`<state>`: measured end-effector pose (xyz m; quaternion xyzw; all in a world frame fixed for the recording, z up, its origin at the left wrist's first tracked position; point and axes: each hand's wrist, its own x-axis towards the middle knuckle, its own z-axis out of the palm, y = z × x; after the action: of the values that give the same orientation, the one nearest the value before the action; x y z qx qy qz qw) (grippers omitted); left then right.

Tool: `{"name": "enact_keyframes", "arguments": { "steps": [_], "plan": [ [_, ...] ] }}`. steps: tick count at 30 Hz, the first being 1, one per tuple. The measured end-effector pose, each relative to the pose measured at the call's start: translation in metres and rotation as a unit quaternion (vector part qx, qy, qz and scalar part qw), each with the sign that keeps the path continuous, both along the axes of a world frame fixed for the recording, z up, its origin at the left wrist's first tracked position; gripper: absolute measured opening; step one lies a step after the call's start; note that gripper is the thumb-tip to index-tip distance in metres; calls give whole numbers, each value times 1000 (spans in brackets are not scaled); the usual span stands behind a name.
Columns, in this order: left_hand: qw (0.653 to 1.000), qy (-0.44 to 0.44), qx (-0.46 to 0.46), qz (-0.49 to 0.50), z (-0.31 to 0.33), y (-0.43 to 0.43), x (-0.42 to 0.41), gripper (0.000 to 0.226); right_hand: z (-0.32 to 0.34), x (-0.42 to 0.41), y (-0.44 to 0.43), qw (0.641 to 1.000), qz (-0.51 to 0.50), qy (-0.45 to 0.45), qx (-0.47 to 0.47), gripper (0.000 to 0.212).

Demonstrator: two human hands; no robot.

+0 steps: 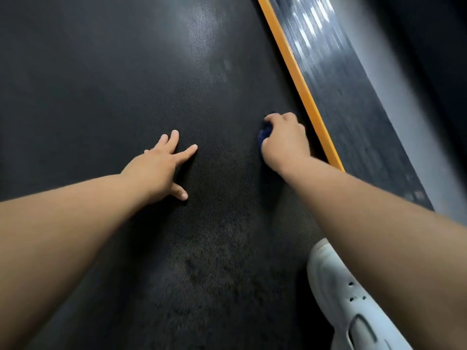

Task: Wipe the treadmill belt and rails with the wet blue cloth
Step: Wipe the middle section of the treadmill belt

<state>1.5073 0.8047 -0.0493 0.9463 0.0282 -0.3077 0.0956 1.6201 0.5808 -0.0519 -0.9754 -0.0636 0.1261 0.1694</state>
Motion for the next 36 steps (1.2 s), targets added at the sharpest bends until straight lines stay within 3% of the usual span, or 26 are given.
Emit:
{"name": "enact_keyframes", "arguments": {
  "steps": [4, 7, 9, 11, 13, 15, 19, 21, 23, 26, 28, 33, 36],
  "plan": [
    [1000, 1, 13, 17, 3, -4, 0, 126, 1, -66, 20, 986, 152, 35, 62, 45],
    [999, 3, 21, 24, 5, -6, 2, 129, 9, -82, 19, 951, 299, 61, 57, 48],
    [1000, 10, 19, 21, 5, -5, 3, 130, 9, -51, 8, 963, 269, 23, 30, 39],
    [1000, 12, 14, 21, 4, -4, 3, 130, 9, -8, -9, 993, 119, -10, -3, 36],
    [1000, 14, 12, 19, 4, -3, 3, 130, 6, 10, -14, 1000, 6, 4, 10, 41],
    [1000, 16, 20, 15, 6, -5, 4, 129, 2, -15, 8, 999, 31, 15, 29, 40],
    [999, 9, 46, 4, 5, -8, 4, 129, 0, -111, 40, 972, 217, 42, 79, 40],
    [999, 7, 43, 9, 4, -8, 4, 129, 2, -116, 36, 950, 292, 64, 87, 43],
    [999, 11, 31, 19, 5, -7, 3, 129, 3, -91, 26, 953, 290, 37, 73, 42],
    [1000, 5, 17, 23, 4, -4, 2, 129, 7, -30, -2, 989, 146, -18, 12, 41],
    [1000, -3, 12, 28, 3, -2, -1, 129, 9, -4, -18, 995, 94, -9, -15, 45],
    [999, -2, 46, 30, 6, -9, -3, 124, 2, -51, 0, 991, 131, 1, -9, 36],
    [997, 43, 56, 34, 10, -20, -16, 117, 9, -99, 3, 967, 249, 48, 7, 43]
  ]
}}
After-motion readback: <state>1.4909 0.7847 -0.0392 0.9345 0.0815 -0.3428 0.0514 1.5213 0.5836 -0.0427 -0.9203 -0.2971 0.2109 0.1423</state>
